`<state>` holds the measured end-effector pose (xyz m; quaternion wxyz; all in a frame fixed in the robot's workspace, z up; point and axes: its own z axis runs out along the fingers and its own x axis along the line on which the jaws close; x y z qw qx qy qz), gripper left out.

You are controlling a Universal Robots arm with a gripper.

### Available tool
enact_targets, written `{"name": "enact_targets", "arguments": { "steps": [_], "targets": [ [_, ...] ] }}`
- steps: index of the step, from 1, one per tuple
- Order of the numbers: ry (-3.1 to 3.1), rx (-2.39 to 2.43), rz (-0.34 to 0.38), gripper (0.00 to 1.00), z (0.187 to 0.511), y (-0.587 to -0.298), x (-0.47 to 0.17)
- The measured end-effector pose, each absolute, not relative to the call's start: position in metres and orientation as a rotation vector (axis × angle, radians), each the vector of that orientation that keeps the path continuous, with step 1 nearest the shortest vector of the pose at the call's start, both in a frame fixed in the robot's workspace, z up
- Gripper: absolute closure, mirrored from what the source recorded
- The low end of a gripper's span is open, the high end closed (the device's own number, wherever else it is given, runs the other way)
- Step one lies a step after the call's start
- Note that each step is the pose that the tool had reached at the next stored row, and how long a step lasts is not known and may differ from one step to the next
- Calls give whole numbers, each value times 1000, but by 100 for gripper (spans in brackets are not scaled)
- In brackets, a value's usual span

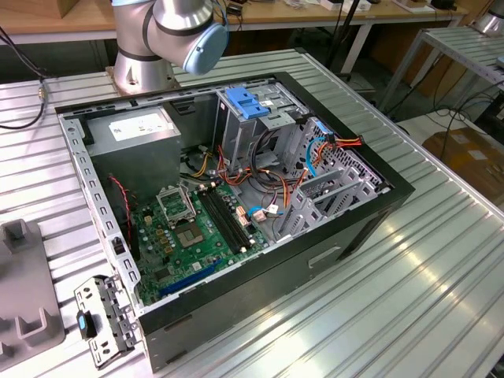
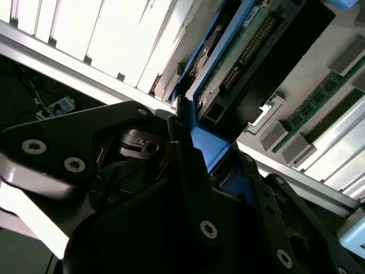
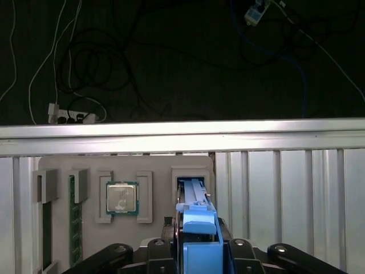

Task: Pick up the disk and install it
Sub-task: 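Pick up the disk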

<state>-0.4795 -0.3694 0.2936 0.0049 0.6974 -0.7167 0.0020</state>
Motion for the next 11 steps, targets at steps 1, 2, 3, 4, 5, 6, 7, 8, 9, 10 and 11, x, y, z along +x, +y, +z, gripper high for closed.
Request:
{"name": "enact_targets", "arguments": {
  "steps": [1,2,3,4,5,6,7,8,9,10,11],
  "targets": [
    [-2244,2184,6,63,294,-369,-480],
    [-2244,2184,6,63,294,-369,-480],
    [-2245,2184,6,63,293,-369,-480],
    [-2245,2184,7,63,293,-369,-480],
    [-2245,2184,7,63,293,-369,-479],
    [-2245,2184,7,63,293,-369,-479],
    [-2245,2184,6,63,293,-369,-479],
    [-2245,2184,7,63,293,-369,-479],
    [-2245,2184,6,63,293,-369,-479],
    [-2245,2184,7,63,293,-369,-479],
    [-2245,2184,6,63,293,-369,-479]
  ]
}}
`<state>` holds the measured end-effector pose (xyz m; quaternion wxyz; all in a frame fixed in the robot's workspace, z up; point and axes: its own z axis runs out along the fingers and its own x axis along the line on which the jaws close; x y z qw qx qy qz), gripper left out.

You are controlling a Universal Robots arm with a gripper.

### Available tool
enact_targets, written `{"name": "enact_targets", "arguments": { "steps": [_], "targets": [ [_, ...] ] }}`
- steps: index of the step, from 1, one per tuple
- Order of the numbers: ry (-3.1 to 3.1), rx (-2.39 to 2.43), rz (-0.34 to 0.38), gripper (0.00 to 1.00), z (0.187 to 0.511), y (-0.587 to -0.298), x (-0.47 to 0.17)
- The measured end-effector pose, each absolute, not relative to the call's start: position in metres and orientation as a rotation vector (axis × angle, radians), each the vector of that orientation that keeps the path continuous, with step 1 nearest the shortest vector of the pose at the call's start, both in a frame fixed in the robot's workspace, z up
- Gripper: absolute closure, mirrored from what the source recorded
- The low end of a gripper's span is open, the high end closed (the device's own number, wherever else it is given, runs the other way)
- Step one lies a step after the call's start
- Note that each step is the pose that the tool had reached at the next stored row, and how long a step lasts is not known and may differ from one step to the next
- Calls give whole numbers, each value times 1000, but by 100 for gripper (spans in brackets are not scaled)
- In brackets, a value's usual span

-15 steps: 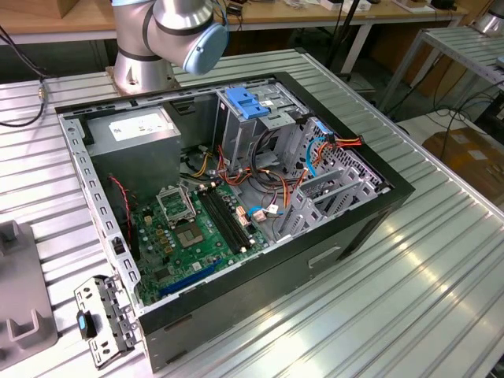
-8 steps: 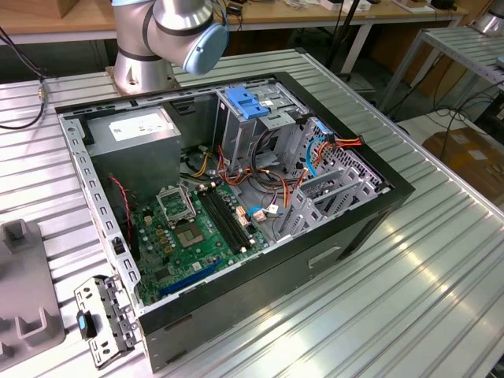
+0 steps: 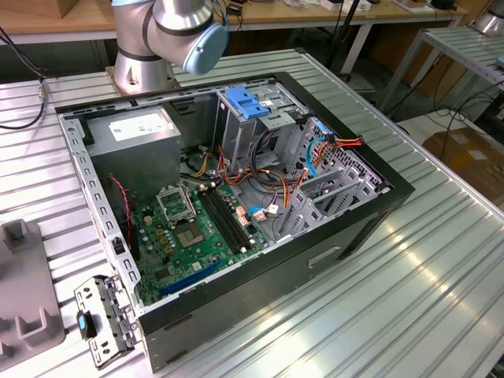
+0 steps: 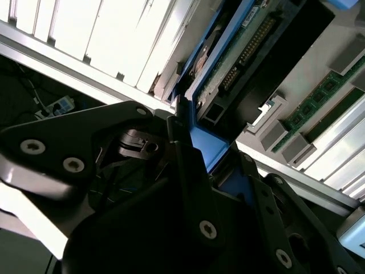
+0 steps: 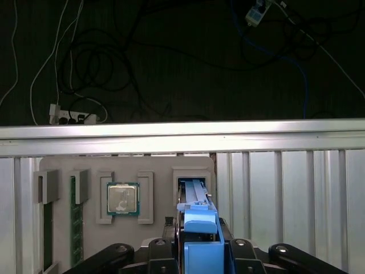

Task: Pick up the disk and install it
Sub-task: 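Pick up the disk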

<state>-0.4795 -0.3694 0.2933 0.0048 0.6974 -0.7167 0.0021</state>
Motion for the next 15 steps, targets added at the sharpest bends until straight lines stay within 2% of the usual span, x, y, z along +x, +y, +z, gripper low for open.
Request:
{"name": "enact_targets", "arguments": {
  "steps": [15],
  "targets": [
    [-2240,2185,12,63,293,-369,-478]
  ]
}}
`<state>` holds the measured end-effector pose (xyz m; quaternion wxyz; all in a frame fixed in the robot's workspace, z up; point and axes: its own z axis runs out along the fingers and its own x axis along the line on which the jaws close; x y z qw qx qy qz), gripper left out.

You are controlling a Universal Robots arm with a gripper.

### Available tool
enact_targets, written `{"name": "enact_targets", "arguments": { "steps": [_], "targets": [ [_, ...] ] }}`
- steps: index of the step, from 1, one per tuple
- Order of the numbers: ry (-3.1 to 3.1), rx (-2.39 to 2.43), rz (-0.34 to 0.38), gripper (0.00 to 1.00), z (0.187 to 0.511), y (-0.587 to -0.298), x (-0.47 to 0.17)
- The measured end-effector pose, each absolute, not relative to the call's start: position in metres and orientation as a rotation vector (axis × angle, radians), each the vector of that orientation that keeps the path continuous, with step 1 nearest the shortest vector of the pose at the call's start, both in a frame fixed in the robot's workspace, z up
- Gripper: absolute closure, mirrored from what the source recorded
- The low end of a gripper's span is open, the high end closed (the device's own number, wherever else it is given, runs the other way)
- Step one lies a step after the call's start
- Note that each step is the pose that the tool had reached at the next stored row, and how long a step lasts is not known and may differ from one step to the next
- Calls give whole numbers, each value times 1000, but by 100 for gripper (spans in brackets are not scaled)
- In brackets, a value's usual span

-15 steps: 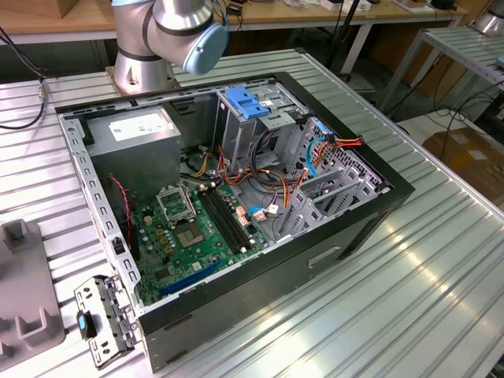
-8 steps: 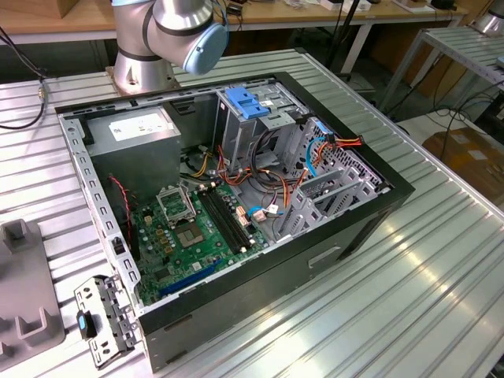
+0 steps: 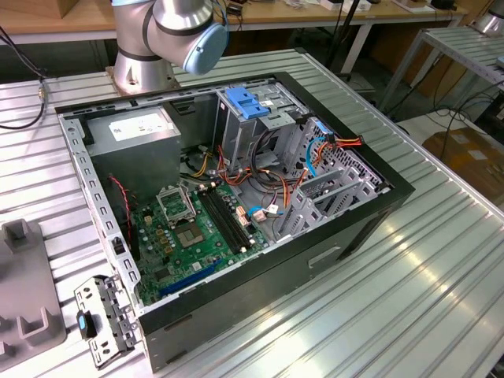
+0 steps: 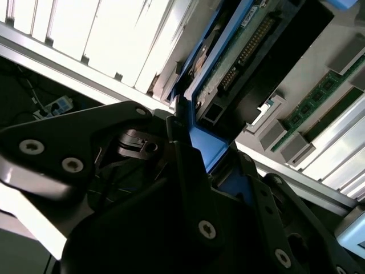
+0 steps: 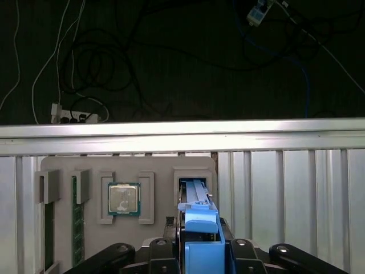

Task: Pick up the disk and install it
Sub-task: 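Pick up the disk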

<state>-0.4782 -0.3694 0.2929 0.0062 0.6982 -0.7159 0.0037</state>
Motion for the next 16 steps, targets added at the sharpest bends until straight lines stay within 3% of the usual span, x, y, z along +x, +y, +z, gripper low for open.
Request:
{"name": "enact_targets", "arguments": {
  "steps": [16],
  "targets": [
    [-2210,2212,19,63,292,-369,-475]
  ]
}}
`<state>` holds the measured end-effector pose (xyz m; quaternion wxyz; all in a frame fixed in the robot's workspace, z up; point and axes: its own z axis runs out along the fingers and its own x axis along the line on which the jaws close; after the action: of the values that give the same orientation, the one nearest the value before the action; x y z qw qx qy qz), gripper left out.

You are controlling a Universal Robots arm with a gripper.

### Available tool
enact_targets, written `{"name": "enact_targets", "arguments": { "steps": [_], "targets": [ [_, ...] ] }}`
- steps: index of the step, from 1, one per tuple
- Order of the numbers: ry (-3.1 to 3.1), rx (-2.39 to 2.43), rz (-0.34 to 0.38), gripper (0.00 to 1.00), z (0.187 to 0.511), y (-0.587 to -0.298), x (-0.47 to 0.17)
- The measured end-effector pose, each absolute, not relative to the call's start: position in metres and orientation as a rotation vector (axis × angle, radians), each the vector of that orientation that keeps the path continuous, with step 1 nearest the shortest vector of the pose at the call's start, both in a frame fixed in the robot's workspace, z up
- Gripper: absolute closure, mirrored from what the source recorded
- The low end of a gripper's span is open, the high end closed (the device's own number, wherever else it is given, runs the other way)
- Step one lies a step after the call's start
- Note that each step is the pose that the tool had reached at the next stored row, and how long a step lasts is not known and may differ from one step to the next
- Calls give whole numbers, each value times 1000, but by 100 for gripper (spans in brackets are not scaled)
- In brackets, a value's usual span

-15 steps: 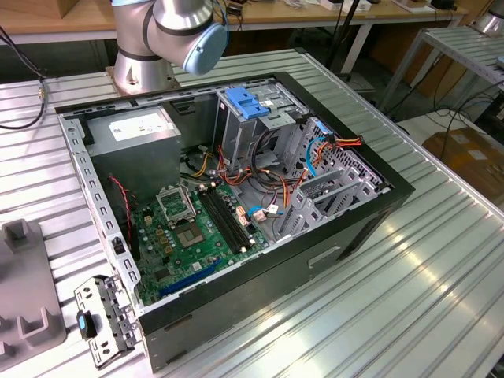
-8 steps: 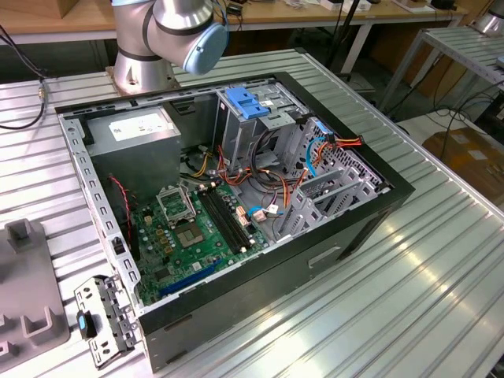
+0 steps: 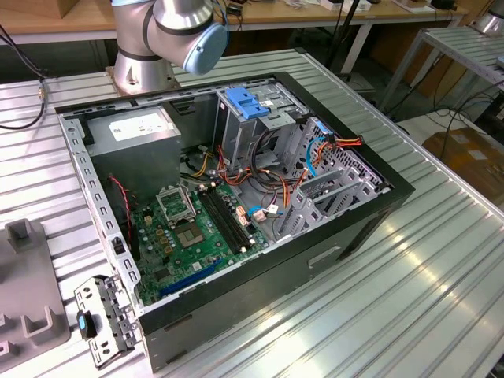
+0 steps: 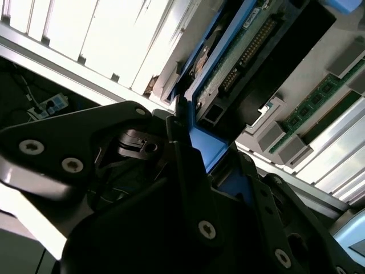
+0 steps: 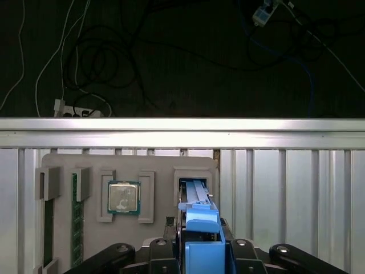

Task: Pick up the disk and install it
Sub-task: 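Pick up the disk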

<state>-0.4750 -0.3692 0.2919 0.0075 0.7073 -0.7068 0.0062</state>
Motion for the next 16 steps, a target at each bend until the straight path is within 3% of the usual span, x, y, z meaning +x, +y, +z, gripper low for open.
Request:
{"name": "enact_targets", "arguments": {
  "steps": [16],
  "targets": [
    [-2248,2172,19,63,292,-369,-475]
  ]
}}
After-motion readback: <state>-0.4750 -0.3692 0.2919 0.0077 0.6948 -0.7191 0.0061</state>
